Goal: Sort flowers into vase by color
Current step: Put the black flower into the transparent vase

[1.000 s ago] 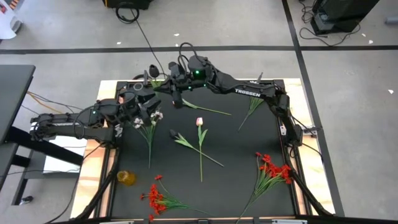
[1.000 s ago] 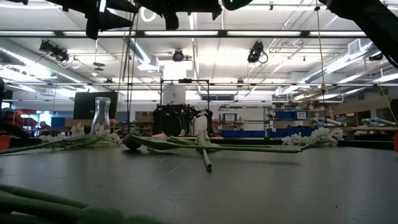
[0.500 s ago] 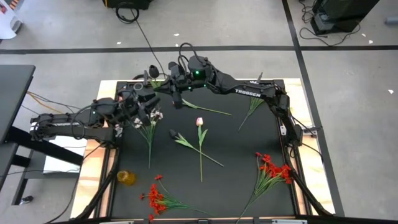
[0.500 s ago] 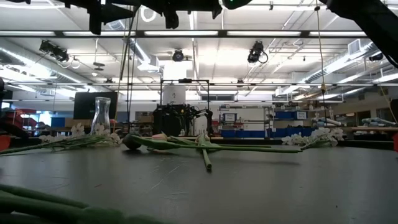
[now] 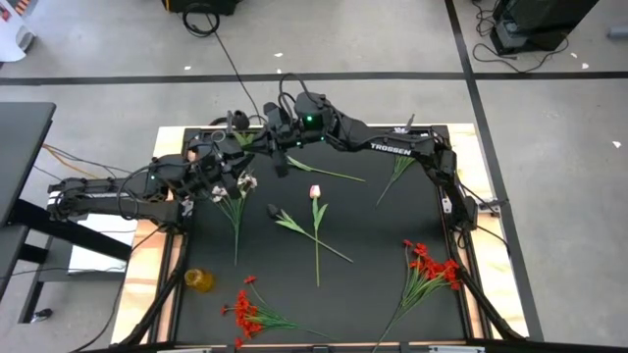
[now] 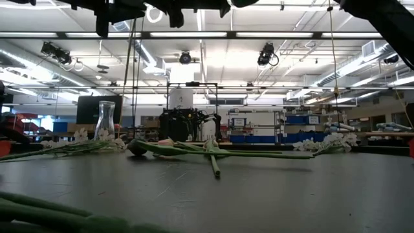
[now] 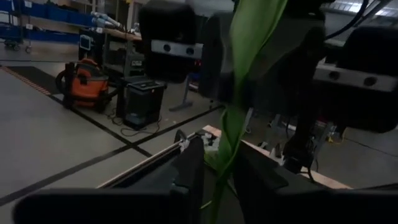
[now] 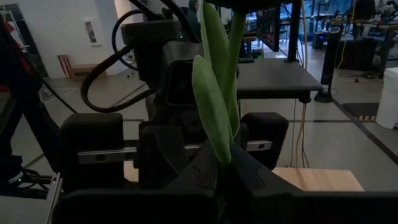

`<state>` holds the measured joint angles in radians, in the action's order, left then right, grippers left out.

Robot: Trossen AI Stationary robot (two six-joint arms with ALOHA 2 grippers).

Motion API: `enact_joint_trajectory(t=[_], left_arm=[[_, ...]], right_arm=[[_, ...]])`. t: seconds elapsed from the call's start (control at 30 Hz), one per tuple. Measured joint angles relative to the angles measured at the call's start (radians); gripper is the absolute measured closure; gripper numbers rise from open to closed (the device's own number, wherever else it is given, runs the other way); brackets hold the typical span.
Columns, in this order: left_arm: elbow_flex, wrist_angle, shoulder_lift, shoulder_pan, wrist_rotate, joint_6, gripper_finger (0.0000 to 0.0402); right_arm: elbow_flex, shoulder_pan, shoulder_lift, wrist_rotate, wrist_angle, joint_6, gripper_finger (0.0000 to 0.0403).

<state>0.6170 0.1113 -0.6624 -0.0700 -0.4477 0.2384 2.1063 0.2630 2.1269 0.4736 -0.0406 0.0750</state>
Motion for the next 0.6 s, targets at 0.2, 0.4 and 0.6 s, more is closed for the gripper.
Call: enact_joint_trajectory(t=[0.2, 0.4, 0.6], left_arm=[[0.0, 0.0, 0.001, 0.0, 0.006, -0.005, 0.0389], [0.0, 0.007, 0.002, 0.0, -0.003, -0.022, 0.0391], [0.0, 0.009, 0.014, 0.0, -0.02, -0.034, 0.0391]], right_arm=[[0.0, 0.004, 0.0, -0.001, -0.028, 0.012, 0.036], [-0.003, 0.018, -0.016, 0.013, -0.069, 0.056, 0.03], [-0.002, 0.059, -0.096, 0.031, -0.234, 0.032, 0.027]])
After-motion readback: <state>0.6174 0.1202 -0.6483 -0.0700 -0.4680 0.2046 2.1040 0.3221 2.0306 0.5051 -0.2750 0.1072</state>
